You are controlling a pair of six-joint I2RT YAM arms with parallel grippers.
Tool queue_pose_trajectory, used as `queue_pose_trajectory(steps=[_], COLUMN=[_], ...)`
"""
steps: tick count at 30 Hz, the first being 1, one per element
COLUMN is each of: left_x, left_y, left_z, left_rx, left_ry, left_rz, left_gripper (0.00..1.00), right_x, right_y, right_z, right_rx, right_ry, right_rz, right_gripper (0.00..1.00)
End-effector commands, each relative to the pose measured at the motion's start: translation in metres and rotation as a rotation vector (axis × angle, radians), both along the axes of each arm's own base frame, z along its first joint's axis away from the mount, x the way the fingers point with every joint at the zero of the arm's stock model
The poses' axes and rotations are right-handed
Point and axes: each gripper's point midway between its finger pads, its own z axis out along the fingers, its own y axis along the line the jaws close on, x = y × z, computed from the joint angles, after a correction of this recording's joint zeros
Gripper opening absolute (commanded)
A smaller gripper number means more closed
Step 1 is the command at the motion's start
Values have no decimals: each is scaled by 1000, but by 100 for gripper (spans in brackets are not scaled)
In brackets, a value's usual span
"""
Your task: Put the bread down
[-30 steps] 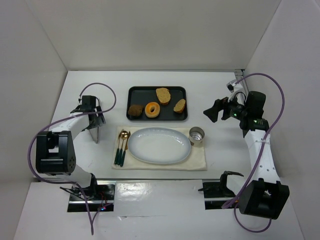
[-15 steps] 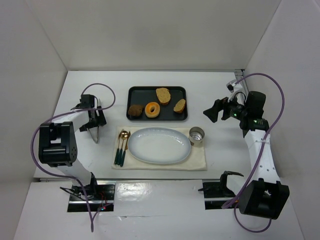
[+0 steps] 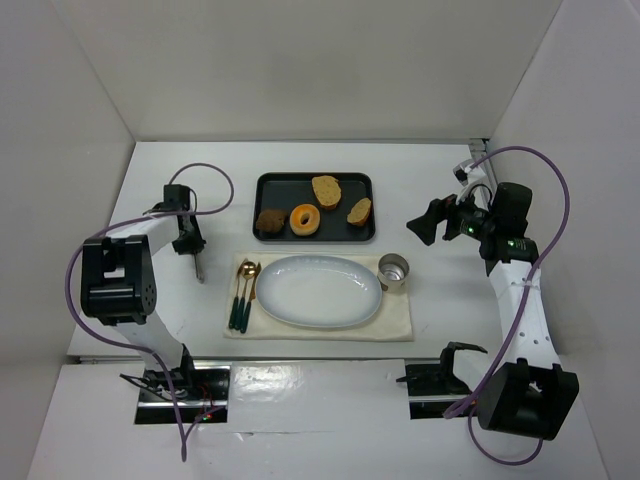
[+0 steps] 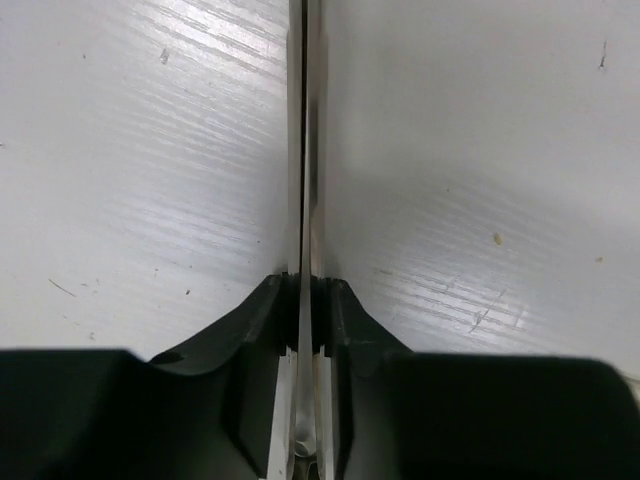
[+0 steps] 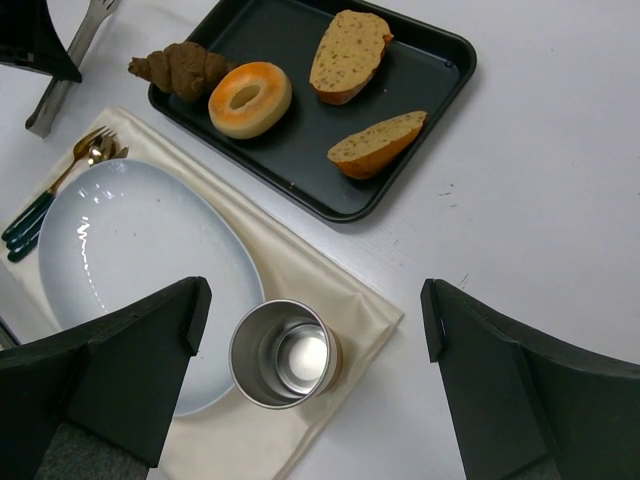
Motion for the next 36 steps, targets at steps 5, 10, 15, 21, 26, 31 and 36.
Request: queue_pose_trajectory(steps=[5, 10, 15, 21, 26, 31, 36], left_x=[5, 15, 10, 8, 10, 21, 42], left_y=[-15, -69, -141, -197, -227, -245, -254], left_z=[39, 103, 165, 214, 221, 221, 207], left_rx=[-84, -151, -263, -375, -444, -471, -434], left_ry=[-100, -261, -341, -395, -378, -364, -328], left_rz=[-35, -187, -401, -541, -617, -644, -641], left_gripper=[20, 21, 30, 51, 56, 57, 57], right_x=[-4, -5, -5, -4, -4, -5, -5], right_y=[5, 7, 7, 5, 5, 5, 5], right_z=[24, 25, 25, 24, 24, 27, 27], right_rx=[-8, -4, -4, -8, -8, -17, -17], right_ry=[-73, -74, -74, -73, -73, -88, -88], right_rz=[32, 40, 40, 32, 32, 34, 34], right_gripper=[100, 100, 100, 100, 100, 100, 100])
